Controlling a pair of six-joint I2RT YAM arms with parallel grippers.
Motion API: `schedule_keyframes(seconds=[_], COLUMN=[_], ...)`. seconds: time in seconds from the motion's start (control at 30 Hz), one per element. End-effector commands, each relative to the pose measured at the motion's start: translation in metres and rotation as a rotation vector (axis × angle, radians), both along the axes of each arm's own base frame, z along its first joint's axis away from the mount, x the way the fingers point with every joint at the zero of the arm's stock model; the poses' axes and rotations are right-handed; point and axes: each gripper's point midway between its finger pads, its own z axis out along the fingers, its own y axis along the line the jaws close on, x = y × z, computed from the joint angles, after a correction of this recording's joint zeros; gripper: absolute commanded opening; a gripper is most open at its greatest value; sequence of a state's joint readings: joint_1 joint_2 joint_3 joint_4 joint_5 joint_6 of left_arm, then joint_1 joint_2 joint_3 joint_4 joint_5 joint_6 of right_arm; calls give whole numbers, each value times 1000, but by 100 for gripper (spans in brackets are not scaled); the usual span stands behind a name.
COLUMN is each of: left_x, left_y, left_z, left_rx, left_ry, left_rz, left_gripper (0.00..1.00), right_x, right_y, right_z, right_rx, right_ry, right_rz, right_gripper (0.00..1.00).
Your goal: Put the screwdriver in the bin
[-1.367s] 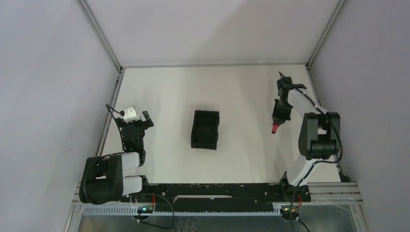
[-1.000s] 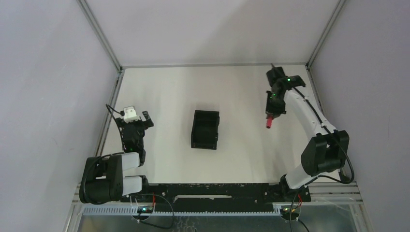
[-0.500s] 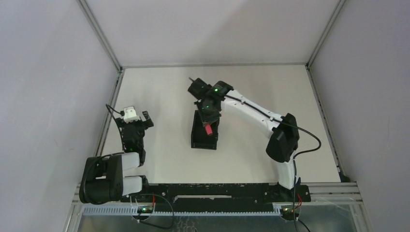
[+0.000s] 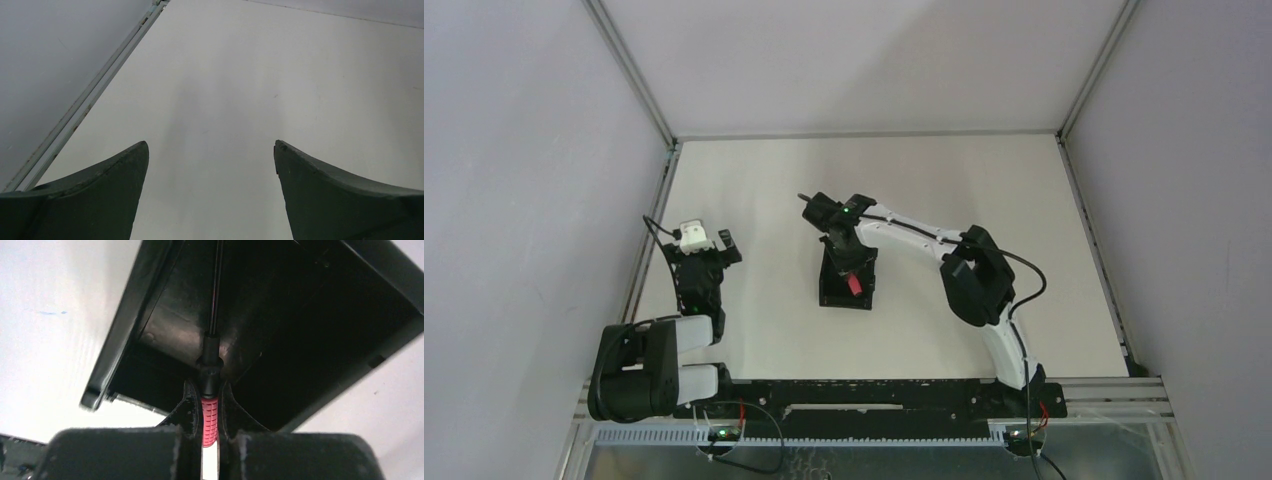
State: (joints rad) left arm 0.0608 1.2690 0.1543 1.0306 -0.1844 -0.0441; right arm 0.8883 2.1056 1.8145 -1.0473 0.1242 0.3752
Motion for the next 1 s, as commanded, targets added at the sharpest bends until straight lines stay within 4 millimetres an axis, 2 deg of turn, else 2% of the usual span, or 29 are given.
schedule_keyframes(seconds=[0.0,0.07,0.17,0.27,0.33,0.5,0.63,0.67,0.7,0.73,0.77,0.83,0.9,0.93,0.97], left_x=[10,10,10,10,10,10,10,10,11,10,10,10,10,10,11], left_y=[1,1,1,1,1,2,1,1,1,1,1,1,1,1,1], left_z=[26,26,26,26,26,26,26,26,26,26,26,26,26,26,26], left_rx=[21,21,21,22,21,22,22,21,21,21,21,21,21,21,21], left_ry=[-72,-72,-74,-74,-74,-73,-72,-73,-74,-73,-74,-74,-73,-72,-74], left_rz=[3,2,2,3,3,4,2,1,3,3,3,3,3,2,4], left_gripper=[100,100,100,100,100,100,100,100,100,100,100,100,100,100,100], right_x=[20,21,20,20,20,24,25,24,23,22,20,16,15,12,10], right_y=[5,4,4,5,5,4,-4,-7,-9,-12,-15,-22,-33,-42,-51], right_z=[-15,-20,-19,-9,-1,37,79,88,100,110,120,144,150,164,168], right_rx=[10,4,9,30,38,83,138,152,174,199,228,313,366,419,459], right_ry=[-48,-47,-48,-63,-75,-140,-219,-240,-265,-291,-315,-384,-431,-469,-493], right_rz=[-4,-9,-16,-23,-26,-33,-42,-40,-38,-36,-29,-7,-15,-26,-41], right_gripper=[0,3,19,33,38,43,48,53,65,91,99,100,100,100,100])
